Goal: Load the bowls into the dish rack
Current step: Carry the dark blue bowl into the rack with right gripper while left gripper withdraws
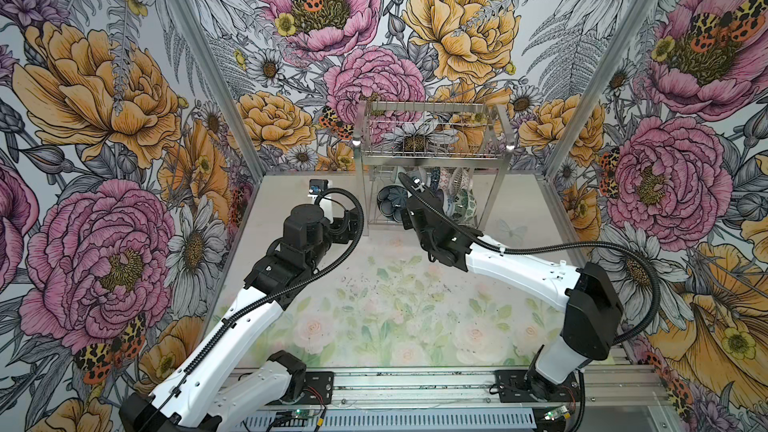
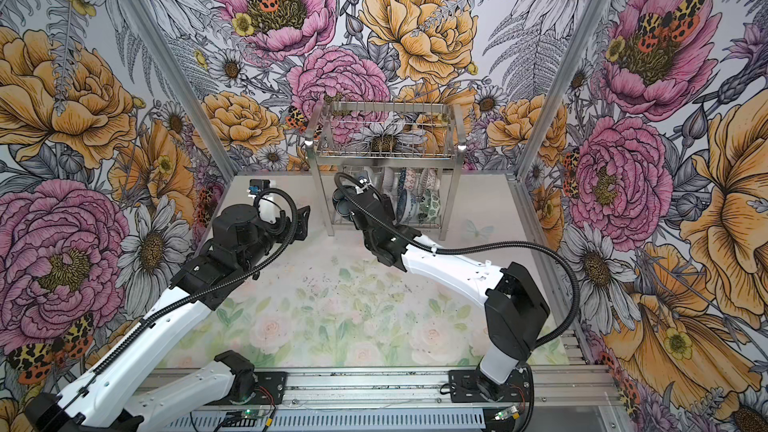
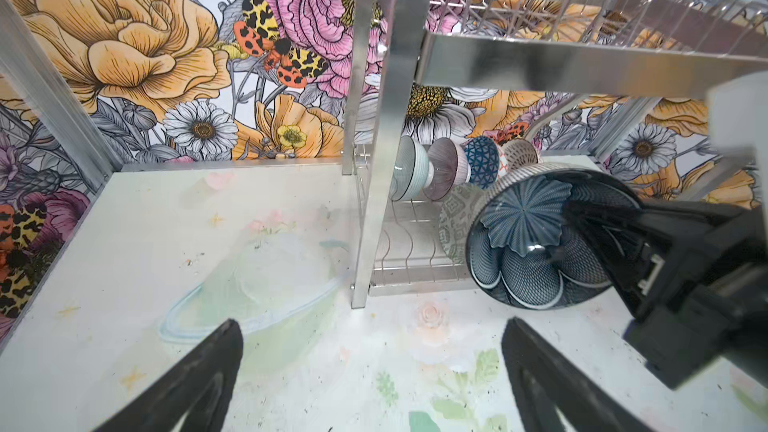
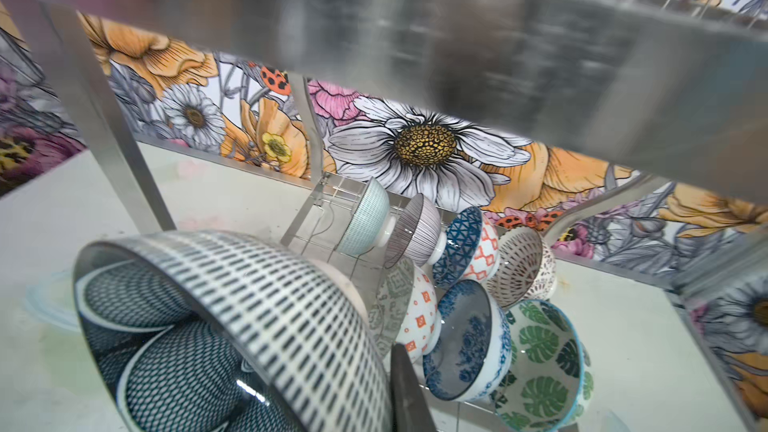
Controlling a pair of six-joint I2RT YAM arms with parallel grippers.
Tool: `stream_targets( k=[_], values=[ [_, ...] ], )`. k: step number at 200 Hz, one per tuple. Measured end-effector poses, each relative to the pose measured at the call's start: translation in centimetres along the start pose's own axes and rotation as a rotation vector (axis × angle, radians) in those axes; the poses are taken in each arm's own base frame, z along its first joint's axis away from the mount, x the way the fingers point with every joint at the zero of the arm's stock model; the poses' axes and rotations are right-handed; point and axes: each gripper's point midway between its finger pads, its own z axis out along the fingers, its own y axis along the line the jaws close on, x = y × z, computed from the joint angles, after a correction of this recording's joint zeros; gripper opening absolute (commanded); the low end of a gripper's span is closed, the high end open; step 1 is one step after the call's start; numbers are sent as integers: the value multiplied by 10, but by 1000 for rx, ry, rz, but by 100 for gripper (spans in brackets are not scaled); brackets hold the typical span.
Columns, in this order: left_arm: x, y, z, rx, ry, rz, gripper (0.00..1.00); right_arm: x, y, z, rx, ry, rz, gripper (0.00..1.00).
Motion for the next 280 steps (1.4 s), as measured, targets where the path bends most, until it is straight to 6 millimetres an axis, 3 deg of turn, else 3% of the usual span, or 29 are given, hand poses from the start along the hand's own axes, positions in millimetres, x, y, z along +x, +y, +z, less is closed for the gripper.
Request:
stream_targets(
  k=[67, 127, 208, 280],
  values=[
    [8, 4, -2, -2, 35, 13, 99, 22, 3, 37, 266, 45, -252, 0],
    [12, 4, 2, -4, 52, 16, 99, 28, 0, 75, 403, 68, -307, 0],
    [13, 1, 2, 15, 57, 13, 99, 49, -3, 118, 469, 114, -331, 0],
    [13, 3, 3, 14, 58, 11, 99, 69, 0, 137, 477, 149, -361, 0]
  ],
)
